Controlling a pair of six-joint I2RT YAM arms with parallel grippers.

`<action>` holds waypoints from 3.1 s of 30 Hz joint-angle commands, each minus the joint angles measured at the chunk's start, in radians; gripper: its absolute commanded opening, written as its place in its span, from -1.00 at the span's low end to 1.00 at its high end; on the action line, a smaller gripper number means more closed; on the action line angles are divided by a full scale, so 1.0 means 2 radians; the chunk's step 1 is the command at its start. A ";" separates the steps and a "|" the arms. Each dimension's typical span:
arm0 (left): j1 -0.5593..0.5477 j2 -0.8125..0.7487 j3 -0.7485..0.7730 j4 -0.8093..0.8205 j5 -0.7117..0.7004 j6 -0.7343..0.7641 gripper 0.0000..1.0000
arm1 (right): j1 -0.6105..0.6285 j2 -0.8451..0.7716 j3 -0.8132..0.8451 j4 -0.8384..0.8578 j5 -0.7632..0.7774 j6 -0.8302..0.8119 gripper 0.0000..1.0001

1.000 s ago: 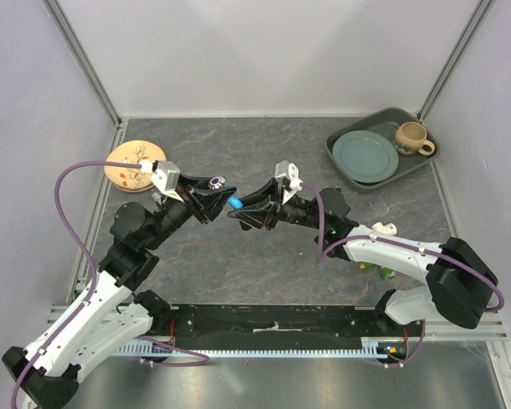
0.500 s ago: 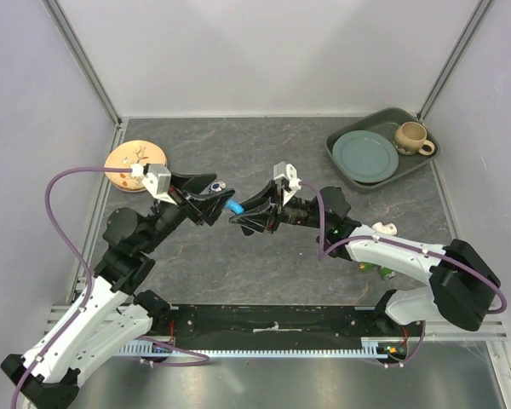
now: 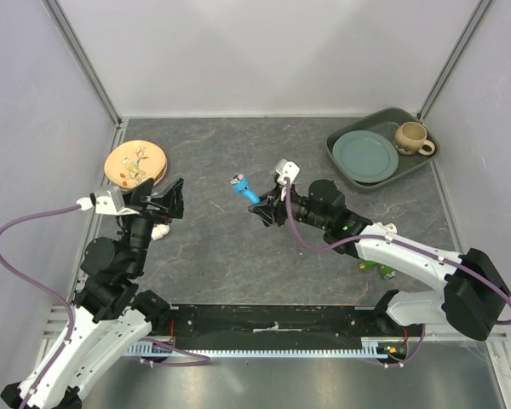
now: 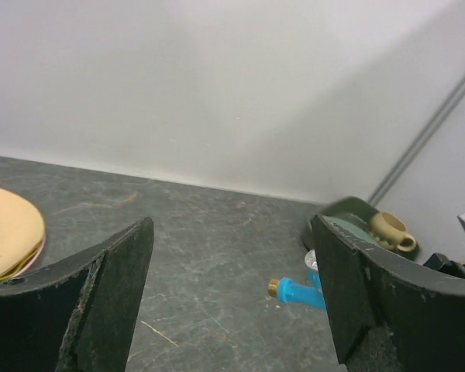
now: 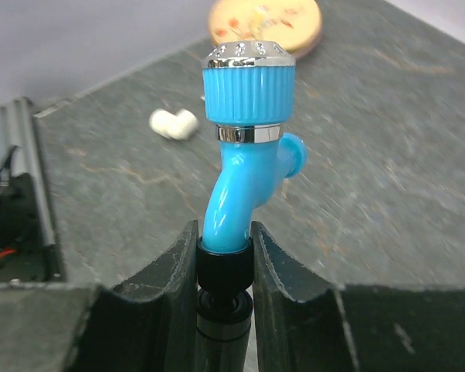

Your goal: Install the water faucets

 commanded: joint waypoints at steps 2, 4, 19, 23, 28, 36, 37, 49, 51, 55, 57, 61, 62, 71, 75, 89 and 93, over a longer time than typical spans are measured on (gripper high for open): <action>0.003 -0.023 -0.019 0.006 -0.064 0.024 0.79 | -0.015 0.037 0.046 -0.047 0.093 -0.040 -1.00; 0.003 -0.026 -0.021 0.006 -0.065 0.025 0.79 | -0.019 0.058 0.055 -0.060 0.124 -0.072 -1.00; 0.003 -0.055 -0.026 0.009 -0.062 0.025 0.80 | -0.029 0.266 0.159 -0.092 0.412 -0.272 -1.00; 0.003 -0.059 -0.027 0.010 -0.064 0.026 0.80 | -0.029 0.312 0.175 -0.101 0.396 -0.266 -1.00; 0.003 -0.059 -0.027 0.011 -0.065 0.028 0.80 | -0.028 0.341 0.194 -0.139 0.326 -0.237 -1.00; 0.003 -0.060 -0.028 0.010 -0.061 0.028 0.80 | -0.029 0.373 0.208 -0.157 0.291 -0.209 -0.83; 0.003 -0.059 -0.028 0.010 -0.061 0.028 0.80 | -0.028 0.374 0.210 -0.160 0.289 -0.202 -0.74; 0.003 -0.052 -0.026 0.008 -0.064 0.029 0.81 | -0.070 0.270 0.188 -0.154 0.244 -0.080 0.80; 0.003 -0.049 -0.026 0.005 -0.066 0.030 0.81 | -0.094 0.241 0.179 -0.154 0.235 -0.040 0.93; 0.004 -0.042 -0.022 0.002 -0.071 0.032 0.85 | -0.139 0.190 0.161 -0.154 0.213 0.023 0.96; 0.004 -0.035 -0.019 -0.002 -0.072 0.035 0.86 | -0.161 0.152 0.140 -0.151 0.223 0.039 0.96; 0.010 -0.006 0.000 -0.036 -0.084 0.032 0.95 | -0.185 0.060 0.089 -0.150 0.309 0.069 0.96; 0.011 0.010 0.004 -0.042 -0.085 0.030 0.97 | -0.196 0.043 0.070 -0.152 0.334 0.073 0.96; 0.063 0.121 0.074 -0.151 -0.008 -0.012 0.99 | -0.207 -0.189 0.029 -0.280 0.505 0.075 0.96; 0.065 0.079 0.066 -0.137 -0.024 0.008 0.99 | -0.207 -0.299 0.021 -0.324 0.549 0.065 0.96; 0.065 -0.078 0.012 -0.109 -0.041 0.026 0.99 | -0.207 -0.538 -0.056 -0.324 0.570 -0.032 0.97; 0.066 -0.097 -0.012 -0.096 0.004 0.023 0.99 | -0.207 -0.605 -0.105 -0.294 0.543 -0.044 0.96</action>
